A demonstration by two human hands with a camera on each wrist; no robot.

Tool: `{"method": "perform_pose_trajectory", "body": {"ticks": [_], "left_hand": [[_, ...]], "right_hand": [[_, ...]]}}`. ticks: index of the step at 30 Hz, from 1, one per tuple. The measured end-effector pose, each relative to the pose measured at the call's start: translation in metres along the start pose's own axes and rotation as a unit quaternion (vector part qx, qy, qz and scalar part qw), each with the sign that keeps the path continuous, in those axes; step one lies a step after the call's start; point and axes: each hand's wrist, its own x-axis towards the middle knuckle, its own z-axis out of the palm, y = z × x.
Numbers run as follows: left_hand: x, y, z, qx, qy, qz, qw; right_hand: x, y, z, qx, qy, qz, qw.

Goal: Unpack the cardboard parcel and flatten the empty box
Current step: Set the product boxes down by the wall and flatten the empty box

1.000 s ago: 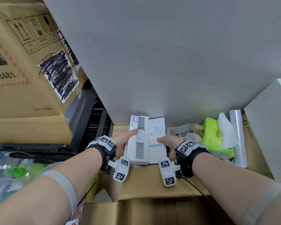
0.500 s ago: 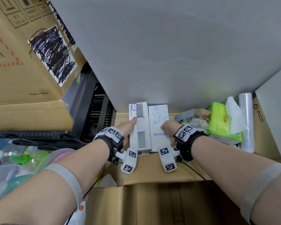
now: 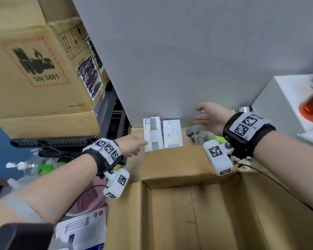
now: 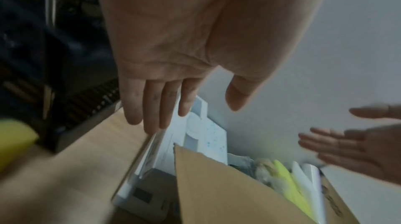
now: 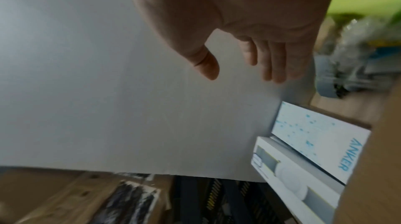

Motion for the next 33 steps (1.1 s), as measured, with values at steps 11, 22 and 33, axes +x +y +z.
{"method": "perform_pose_trajectory", "body": {"ticks": [11, 22, 33], "left_hand": [[-0.18, -0.055, 0.06, 0.235, -0.063, -0.079, 0.967], [-0.17, -0.069, 0.124, 0.238, -0.035, -0.053, 0.969], [-0.235, -0.033, 0.042, 0.148, 0.028, 0.043, 0.988]], "right_hand": [[-0.155, 0.11, -0.154, -0.379, 0.067, -0.089, 0.919], [-0.169, 0.188, -0.119, -0.639, -0.011, 0.018, 0.769], [-0.218, 0.122, -0.124, -0.51, -0.024, -0.057, 0.858]]}}
